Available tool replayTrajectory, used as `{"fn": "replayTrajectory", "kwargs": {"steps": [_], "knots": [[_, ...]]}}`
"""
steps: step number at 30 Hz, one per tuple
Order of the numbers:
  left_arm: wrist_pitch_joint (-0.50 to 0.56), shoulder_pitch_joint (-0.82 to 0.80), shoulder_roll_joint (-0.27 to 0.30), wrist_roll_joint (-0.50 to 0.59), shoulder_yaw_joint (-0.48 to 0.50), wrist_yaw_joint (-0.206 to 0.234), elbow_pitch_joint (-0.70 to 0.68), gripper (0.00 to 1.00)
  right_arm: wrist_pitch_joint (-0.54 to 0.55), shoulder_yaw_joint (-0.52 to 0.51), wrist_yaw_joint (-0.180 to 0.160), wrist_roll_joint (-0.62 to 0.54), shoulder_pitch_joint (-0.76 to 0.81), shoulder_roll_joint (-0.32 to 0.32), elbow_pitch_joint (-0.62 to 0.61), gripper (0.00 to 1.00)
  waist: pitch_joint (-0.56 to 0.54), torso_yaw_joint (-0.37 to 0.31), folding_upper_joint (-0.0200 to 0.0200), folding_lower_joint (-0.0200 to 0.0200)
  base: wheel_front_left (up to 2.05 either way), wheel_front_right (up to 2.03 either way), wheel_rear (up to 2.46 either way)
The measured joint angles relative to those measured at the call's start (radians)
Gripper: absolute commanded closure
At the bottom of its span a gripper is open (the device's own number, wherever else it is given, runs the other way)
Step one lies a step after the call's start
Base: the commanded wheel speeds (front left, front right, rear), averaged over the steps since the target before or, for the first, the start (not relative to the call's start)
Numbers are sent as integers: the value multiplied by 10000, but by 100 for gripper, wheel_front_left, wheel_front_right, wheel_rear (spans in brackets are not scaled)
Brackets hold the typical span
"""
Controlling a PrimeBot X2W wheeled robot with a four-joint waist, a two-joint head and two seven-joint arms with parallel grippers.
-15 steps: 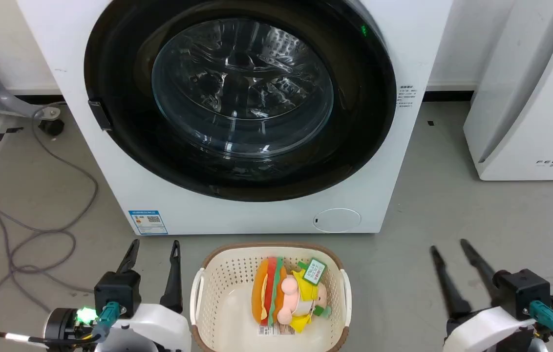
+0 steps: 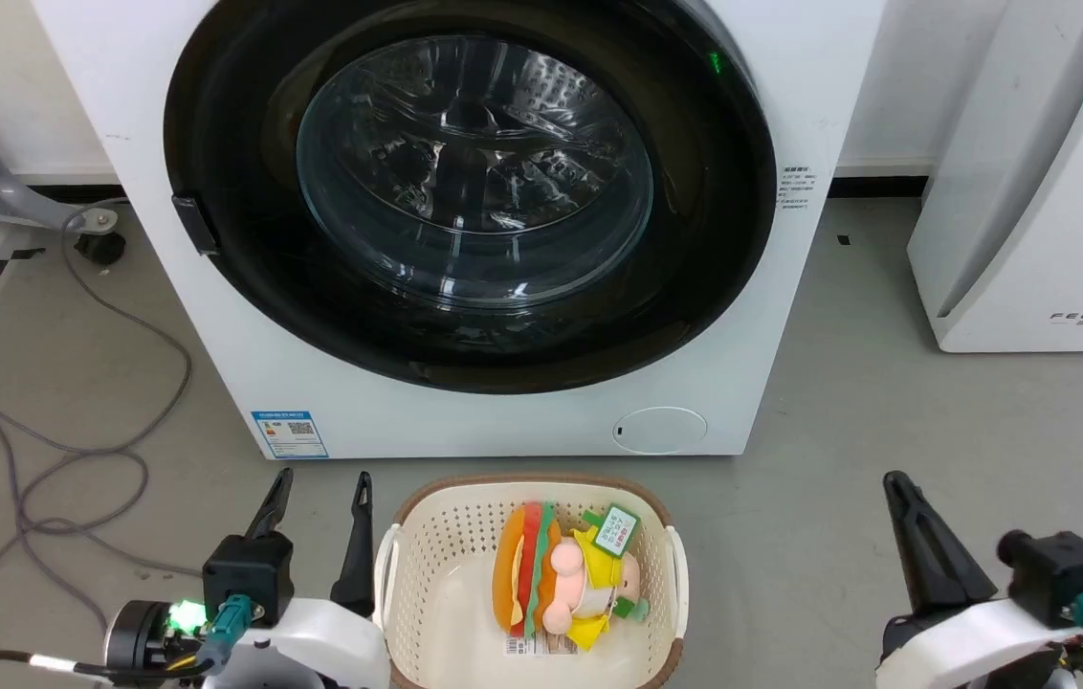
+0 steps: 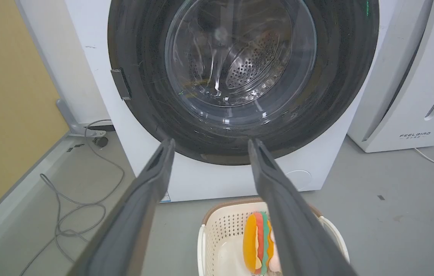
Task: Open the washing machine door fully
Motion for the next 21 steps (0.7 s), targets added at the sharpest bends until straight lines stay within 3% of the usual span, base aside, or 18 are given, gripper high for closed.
{"fn": "replayTrajectory", "kwargs": {"steps": [21], "knots": [[-437,-203,-2,-282,-389,2,228,0,-251,-134,-2,5074,-571,0,813,100,90,0,0,0,0,0,0]]}}
